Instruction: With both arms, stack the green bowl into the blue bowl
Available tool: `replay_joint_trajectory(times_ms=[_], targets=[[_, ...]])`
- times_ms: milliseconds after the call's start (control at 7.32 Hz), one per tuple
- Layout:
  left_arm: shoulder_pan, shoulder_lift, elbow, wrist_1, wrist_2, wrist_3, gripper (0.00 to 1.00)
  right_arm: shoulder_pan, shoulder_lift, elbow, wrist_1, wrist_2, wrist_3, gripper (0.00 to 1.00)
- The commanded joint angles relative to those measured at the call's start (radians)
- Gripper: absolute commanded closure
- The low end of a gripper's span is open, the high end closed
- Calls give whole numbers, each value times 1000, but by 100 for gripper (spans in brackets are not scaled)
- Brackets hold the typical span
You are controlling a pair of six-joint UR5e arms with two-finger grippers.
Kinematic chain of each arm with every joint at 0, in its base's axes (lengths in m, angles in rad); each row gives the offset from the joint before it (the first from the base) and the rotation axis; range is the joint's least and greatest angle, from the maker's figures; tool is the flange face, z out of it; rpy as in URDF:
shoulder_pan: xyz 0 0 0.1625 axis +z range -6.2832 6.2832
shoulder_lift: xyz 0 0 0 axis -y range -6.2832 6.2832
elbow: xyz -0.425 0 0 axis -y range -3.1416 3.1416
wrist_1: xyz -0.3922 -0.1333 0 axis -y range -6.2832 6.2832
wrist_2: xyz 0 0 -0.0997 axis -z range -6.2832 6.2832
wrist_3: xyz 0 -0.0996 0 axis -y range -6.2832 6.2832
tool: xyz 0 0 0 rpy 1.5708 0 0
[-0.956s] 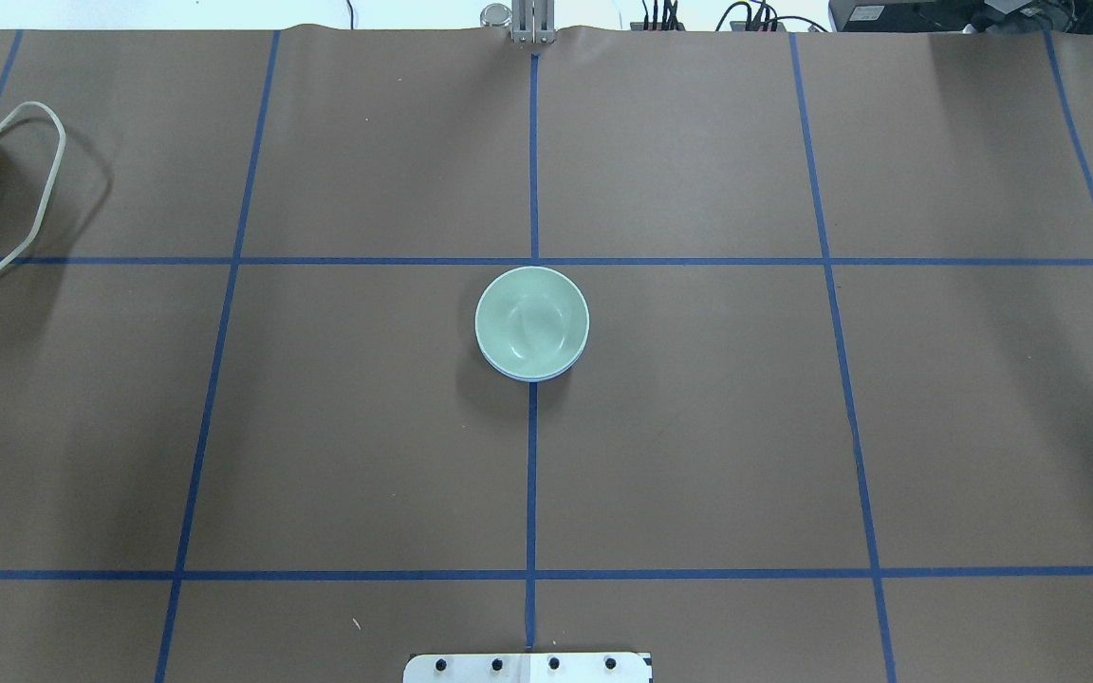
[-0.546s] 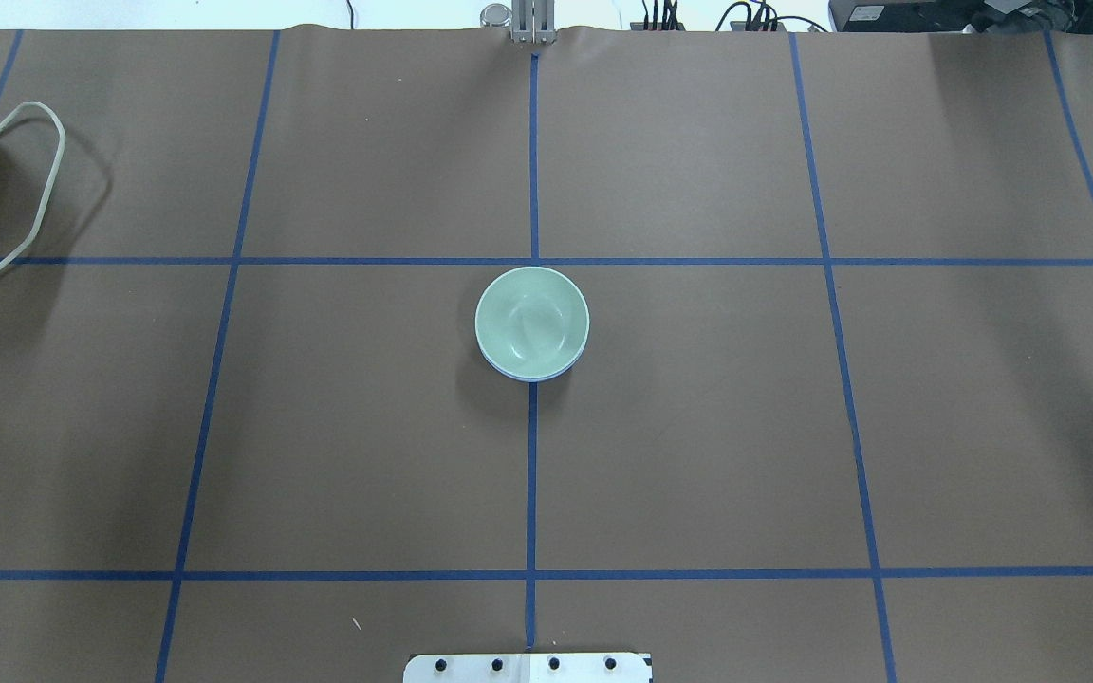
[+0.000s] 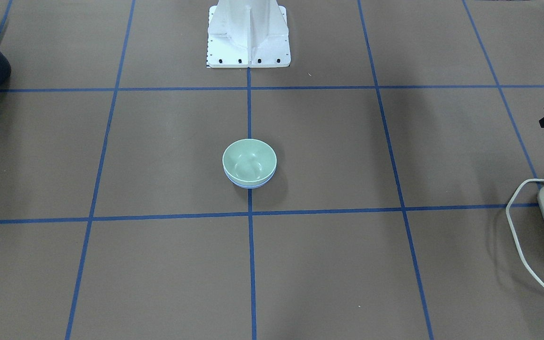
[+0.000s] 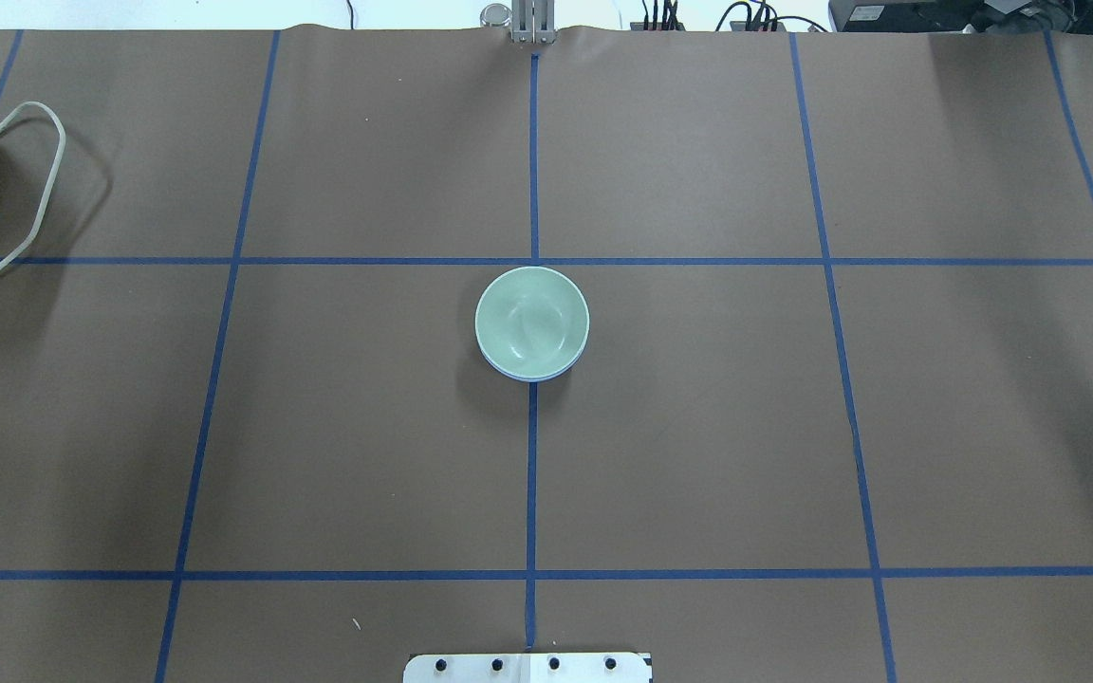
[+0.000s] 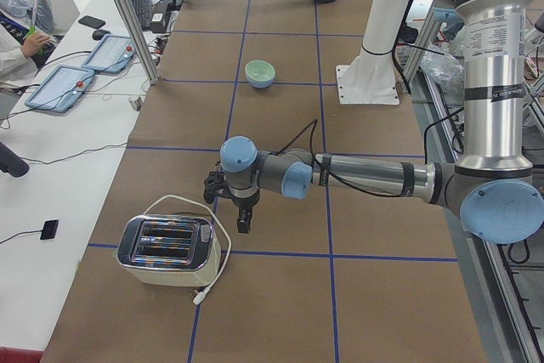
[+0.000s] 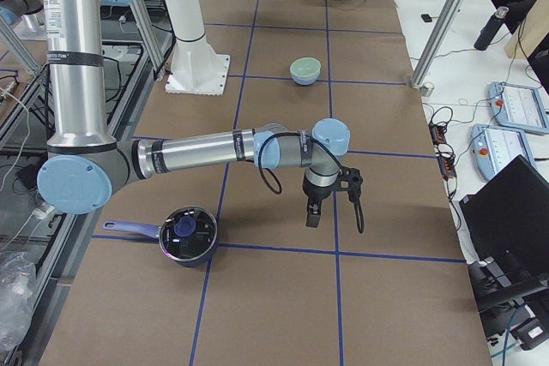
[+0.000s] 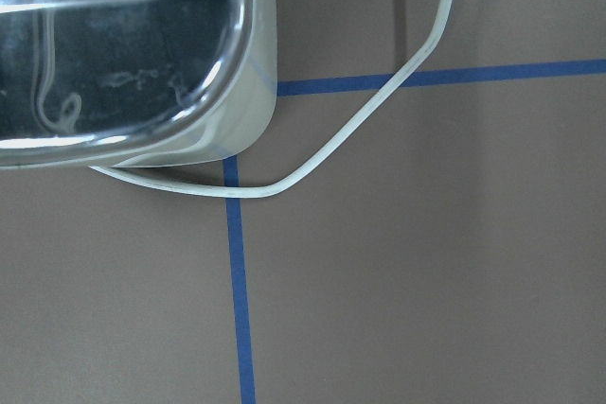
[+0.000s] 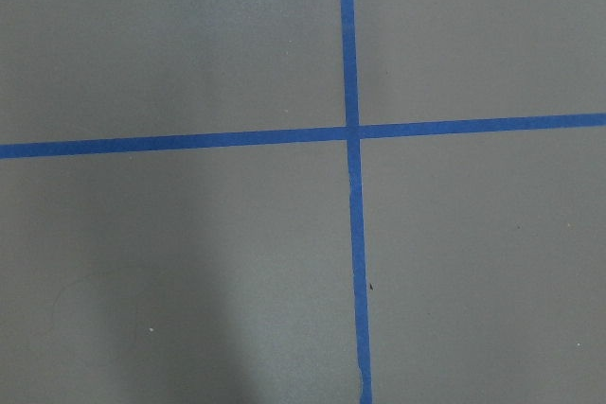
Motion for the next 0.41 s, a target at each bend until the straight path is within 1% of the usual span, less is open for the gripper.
replay_joint_trajectory(times_ms=[0,273], targets=[[-1,0,1,0,0,0,0,0,1,2,2,2,0,0],[-1,0,1,0,0,0,0,0,1,7,0,4,0,0]])
